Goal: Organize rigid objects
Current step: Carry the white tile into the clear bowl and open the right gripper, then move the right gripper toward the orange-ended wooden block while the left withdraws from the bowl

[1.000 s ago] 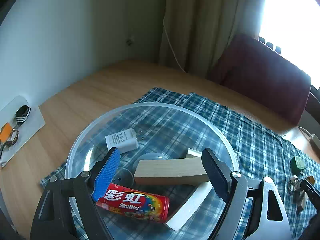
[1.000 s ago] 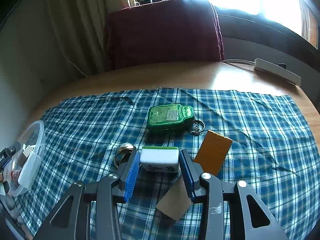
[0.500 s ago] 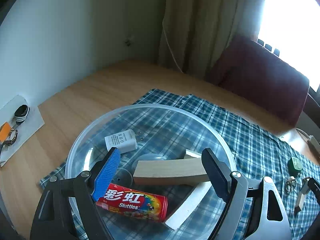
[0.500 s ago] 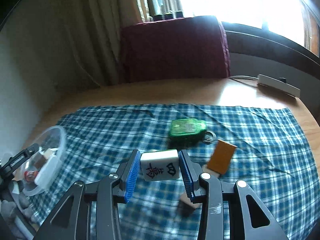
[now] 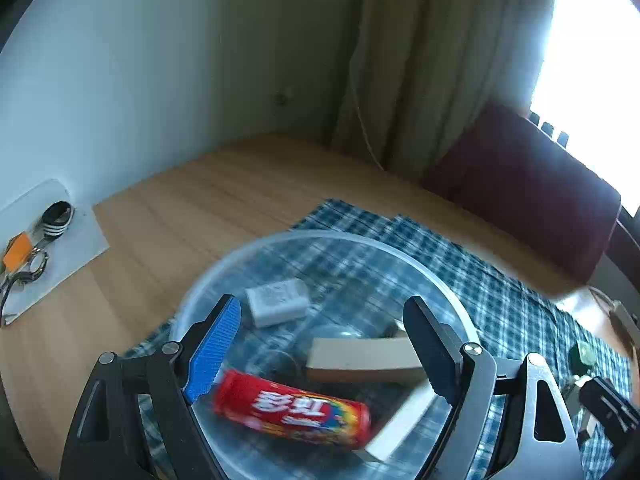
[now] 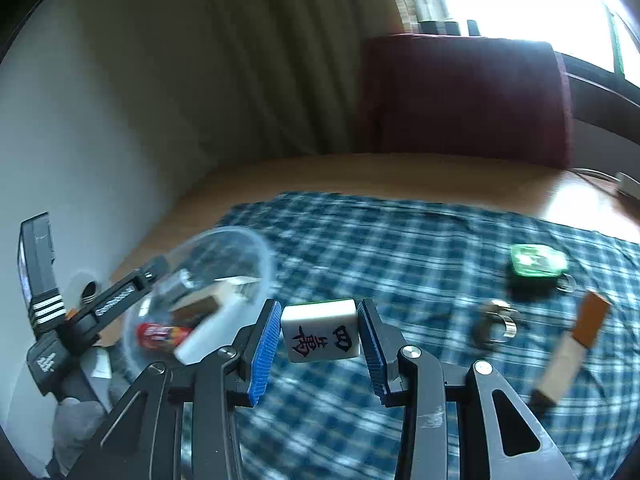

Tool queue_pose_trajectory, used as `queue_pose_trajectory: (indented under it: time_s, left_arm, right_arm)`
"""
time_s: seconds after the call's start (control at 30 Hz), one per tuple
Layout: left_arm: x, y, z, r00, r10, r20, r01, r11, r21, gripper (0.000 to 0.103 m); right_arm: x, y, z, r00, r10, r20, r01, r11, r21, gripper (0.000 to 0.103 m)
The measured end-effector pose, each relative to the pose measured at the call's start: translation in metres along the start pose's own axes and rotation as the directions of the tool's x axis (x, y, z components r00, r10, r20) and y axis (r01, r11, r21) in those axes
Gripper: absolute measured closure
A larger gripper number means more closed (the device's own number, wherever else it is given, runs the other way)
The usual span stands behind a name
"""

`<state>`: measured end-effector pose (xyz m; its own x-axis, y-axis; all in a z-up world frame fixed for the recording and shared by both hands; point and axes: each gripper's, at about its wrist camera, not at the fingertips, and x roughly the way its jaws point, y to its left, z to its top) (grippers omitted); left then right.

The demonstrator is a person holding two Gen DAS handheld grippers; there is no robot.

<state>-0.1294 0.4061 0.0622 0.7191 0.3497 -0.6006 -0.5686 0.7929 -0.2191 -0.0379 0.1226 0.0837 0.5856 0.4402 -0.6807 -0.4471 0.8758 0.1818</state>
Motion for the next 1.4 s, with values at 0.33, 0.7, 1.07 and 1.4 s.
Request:
queue_pose_trajectory:
  time_s: [0.33,0.7,1.07,1.4]
  left_arm:
    - [0.005,0.027,0.007,1.0,0.008,-0.01,-0.009,0.998,-0.068,0.019]
    - [0.008,0.026,0.006,1.0,-0.007,-0.026,0.005,0.998,-0.064,0.019]
    - [0.009,0.017,0.003,1.0,0.008,-0.027,-0.009,0.999,-0.032,0.019]
    - [0.01,0.006,-0.001,0.999,0.022,-0.023,-0.022,1.0,0.019,0.019]
  right_arm:
    - [0.043,0.075,-0.001,0.99,0.125,-0.071,-0.131,0.987,-0.094,0.061]
    - [0.055,0.078,-0.007,0.989,0.125,-0.076,-0.133,0.985,-0.107,0.037]
    - [0.049,0.041,-0.017,0.994,0.068,-0.08,-0.07,0.997,-0.019,0.036]
    - [0.036,0.005,-0.022,0.998,0.011,-0.06,-0.007,0.998,0.062,0.017]
